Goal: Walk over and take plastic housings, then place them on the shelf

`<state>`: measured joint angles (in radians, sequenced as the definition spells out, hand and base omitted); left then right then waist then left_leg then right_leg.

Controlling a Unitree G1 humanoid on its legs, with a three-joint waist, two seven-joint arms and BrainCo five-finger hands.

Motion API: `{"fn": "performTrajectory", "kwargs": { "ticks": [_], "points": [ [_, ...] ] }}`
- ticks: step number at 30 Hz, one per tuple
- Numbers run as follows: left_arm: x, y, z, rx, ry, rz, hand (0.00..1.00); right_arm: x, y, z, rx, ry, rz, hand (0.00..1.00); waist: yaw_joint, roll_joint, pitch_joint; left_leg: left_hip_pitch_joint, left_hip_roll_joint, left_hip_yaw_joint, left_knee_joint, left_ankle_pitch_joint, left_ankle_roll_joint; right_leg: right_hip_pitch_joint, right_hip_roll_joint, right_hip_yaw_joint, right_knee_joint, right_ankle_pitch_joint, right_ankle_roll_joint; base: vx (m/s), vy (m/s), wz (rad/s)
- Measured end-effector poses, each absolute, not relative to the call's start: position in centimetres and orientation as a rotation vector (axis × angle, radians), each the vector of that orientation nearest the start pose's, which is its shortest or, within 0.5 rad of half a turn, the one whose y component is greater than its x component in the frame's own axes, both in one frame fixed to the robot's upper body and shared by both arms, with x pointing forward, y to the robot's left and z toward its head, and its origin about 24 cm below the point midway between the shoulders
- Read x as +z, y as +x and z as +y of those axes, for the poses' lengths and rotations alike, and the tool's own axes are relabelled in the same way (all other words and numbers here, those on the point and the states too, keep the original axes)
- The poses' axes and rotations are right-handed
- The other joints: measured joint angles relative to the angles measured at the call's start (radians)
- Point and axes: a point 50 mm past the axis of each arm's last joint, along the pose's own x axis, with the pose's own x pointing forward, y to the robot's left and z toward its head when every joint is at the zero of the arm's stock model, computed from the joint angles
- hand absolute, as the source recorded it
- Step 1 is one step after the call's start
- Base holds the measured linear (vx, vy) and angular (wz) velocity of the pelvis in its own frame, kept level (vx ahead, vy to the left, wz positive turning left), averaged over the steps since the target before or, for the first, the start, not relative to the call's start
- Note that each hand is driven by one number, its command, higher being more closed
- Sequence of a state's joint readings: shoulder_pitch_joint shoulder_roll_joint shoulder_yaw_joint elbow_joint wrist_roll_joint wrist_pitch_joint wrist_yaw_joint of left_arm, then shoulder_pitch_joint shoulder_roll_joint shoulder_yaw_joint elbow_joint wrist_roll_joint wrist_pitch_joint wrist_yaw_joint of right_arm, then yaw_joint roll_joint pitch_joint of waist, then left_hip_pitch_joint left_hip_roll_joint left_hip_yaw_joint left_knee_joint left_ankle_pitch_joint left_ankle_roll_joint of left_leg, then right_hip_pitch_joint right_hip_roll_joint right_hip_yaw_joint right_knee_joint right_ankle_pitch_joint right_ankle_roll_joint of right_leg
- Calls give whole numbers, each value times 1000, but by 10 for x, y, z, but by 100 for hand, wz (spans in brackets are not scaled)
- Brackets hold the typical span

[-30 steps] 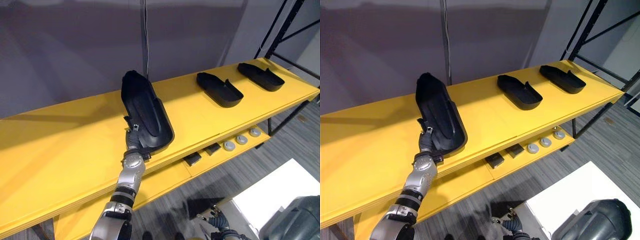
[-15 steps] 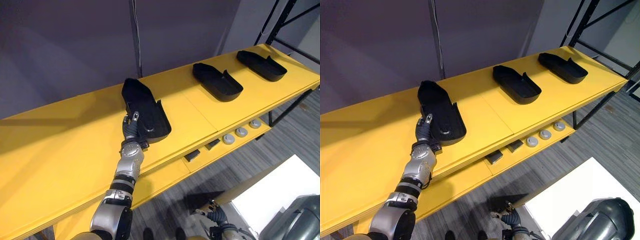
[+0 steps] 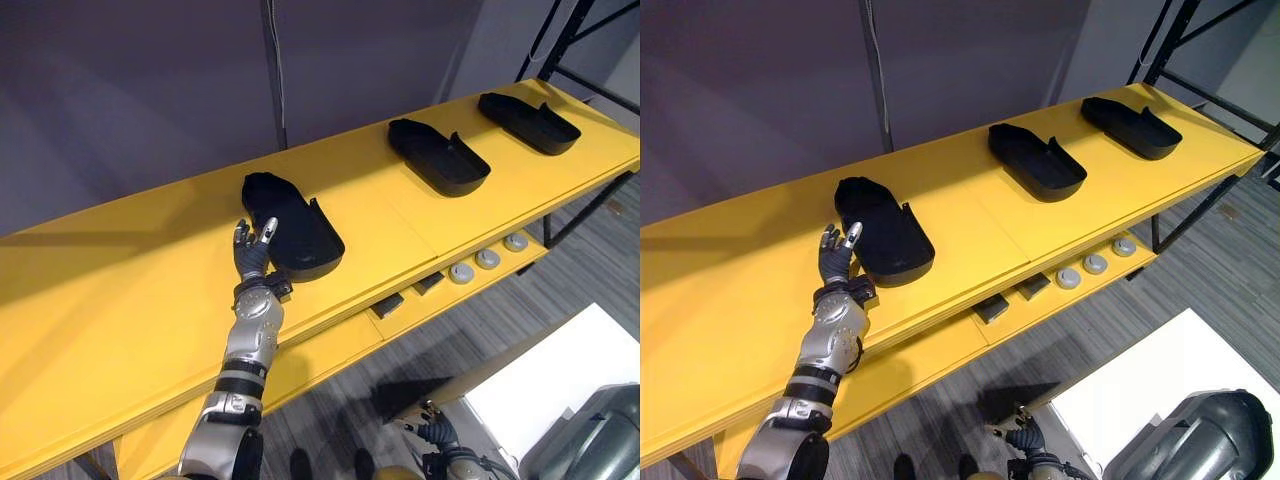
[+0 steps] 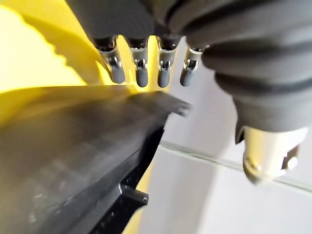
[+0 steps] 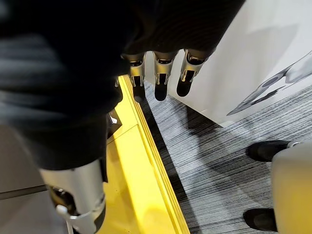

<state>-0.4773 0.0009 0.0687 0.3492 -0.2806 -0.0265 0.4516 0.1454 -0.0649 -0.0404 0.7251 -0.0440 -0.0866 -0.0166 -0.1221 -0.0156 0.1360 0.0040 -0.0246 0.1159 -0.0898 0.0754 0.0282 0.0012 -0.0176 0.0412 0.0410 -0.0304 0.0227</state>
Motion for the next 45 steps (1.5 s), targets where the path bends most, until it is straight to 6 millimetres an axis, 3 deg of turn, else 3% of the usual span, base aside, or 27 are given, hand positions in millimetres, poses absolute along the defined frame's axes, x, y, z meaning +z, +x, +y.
{"fn": "performTrajectory", "kwargs": {
  "ticks": [5, 9, 10, 19, 23, 28, 36, 45],
  "points": [
    [117, 324, 145, 347, -229, -213, 0, -128, 132, -186, -96, -87, 795, 0, 7, 0, 0, 0, 0, -1, 2, 0, 0, 1, 0, -1, 2, 0, 0, -7, 2, 0],
    [135, 313, 124, 253, -149, -322, 0, -128, 123, -188, -106, -82, 801, 0, 28, 1, -1, 1, 0, -6, 0, 0, 0, 1, -1, -5, 6, 0, 0, -37, 8, 2],
    [137, 307, 117, 198, -109, -353, 100, -128, 123, -188, -105, -82, 801, 0, 28, 1, -3, 2, 0, -7, -1, -1, -1, 1, -1, -6, 8, -1, 0, -46, 9, 4],
    [114, 279, 56, -225, 93, -348, 100, -129, 119, -189, -93, -73, 808, 0, 29, 5, -18, -4, 0, -6, -1, -3, -5, -6, -1, -6, 10, -1, 1, -11, 3, 0],
    [97, 278, 46, -299, 188, -310, 100, -129, 120, -189, -92, -74, 808, 0, 27, 11, -23, 0, 1, 1, -1, 0, 1, -3, 1, -1, 5, 0, 1, 0, 0, -5],
    [70, 281, 48, -310, 279, -212, 100, -131, 124, -188, -89, -76, 819, 0, 27, 11, -23, -1, 6, 3, -1, 0, 0, -2, 6, 0, -1, 0, 0, 0, 0, 0],
    [45, 289, 54, -286, 363, -93, 100, -131, 126, -187, -84, -82, 817, 0, 25, 8, -20, -7, 11, 8, -2, -3, -4, -4, 11, 3, -20, 7, -8, -3, -1, -1],
    [60, 314, 78, -105, 390, -117, 100, -128, 137, -184, -83, -83, 793, 0, 16, 0, 14, -8, 21, 27, -2, -7, -11, -15, 21, 23, -21, 11, -12, -33, -1, -7]
  ]
}}
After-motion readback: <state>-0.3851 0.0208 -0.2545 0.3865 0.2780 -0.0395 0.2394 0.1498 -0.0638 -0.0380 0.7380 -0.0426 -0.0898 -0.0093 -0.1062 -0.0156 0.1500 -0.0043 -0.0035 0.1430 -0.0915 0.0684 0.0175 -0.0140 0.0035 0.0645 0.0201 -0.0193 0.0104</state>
